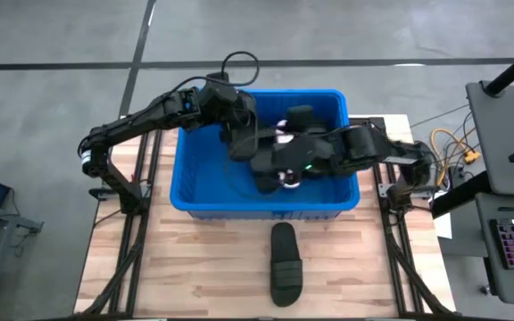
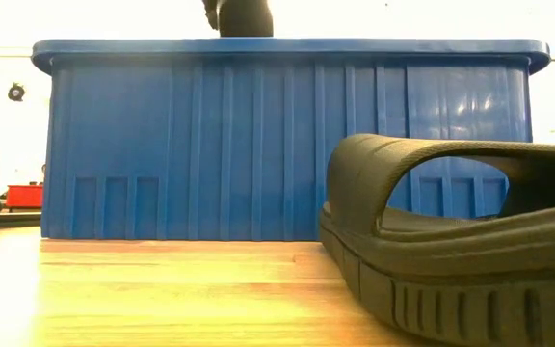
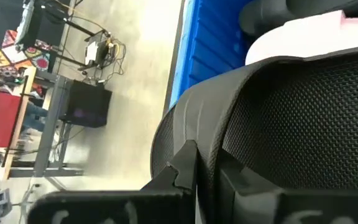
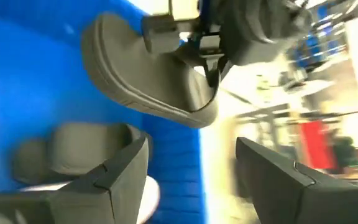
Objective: Pick and place slides into bin
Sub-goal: Put the black slide into the bin
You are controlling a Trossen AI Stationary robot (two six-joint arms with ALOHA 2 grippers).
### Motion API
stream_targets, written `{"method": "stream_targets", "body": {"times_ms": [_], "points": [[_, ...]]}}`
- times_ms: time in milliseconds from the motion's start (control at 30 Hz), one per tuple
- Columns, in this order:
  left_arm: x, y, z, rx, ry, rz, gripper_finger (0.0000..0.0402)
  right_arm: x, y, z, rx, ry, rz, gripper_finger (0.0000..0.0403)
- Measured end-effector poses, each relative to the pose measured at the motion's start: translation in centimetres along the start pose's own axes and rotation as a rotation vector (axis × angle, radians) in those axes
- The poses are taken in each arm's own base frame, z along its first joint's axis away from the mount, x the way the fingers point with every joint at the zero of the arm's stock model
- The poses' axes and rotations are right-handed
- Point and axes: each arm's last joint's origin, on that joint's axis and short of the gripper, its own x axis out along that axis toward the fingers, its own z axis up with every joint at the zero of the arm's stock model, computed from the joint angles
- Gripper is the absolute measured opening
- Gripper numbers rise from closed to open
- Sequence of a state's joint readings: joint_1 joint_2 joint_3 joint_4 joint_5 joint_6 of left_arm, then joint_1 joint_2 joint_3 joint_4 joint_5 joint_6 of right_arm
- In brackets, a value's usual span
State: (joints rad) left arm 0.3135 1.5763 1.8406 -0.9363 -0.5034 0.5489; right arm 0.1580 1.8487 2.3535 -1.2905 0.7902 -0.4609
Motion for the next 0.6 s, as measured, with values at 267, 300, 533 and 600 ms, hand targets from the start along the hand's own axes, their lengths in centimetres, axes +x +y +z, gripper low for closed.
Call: {"method": "stream_targets", "body": {"times_ms": [267, 300, 533, 600], "points": [[0.7, -0.7, -0.4, 0.094, 0.019, -0.012, 0.0, -5.2, -4.3, -3.4, 0.391, -0.159, 0.115, 0.0217], [0.9, -0.9, -0.5, 0.106, 0.024, -0.015, 0.0, -5.8, -4.7, -3.8, 0.422, -0.179, 0.124, 0.0215], [3.0, -3.1, -1.5, 0.09, 0.021, -0.089, 0.0, -10.2, -7.6, -5.4, 0.571, -0.509, 0.332, 0.0196], [3.6, -3.8, -2.0, 0.08, 0.017, -0.117, 0.0, -11.1, -8.2, -5.7, 0.577, -0.58, 0.355, 0.019]]}}
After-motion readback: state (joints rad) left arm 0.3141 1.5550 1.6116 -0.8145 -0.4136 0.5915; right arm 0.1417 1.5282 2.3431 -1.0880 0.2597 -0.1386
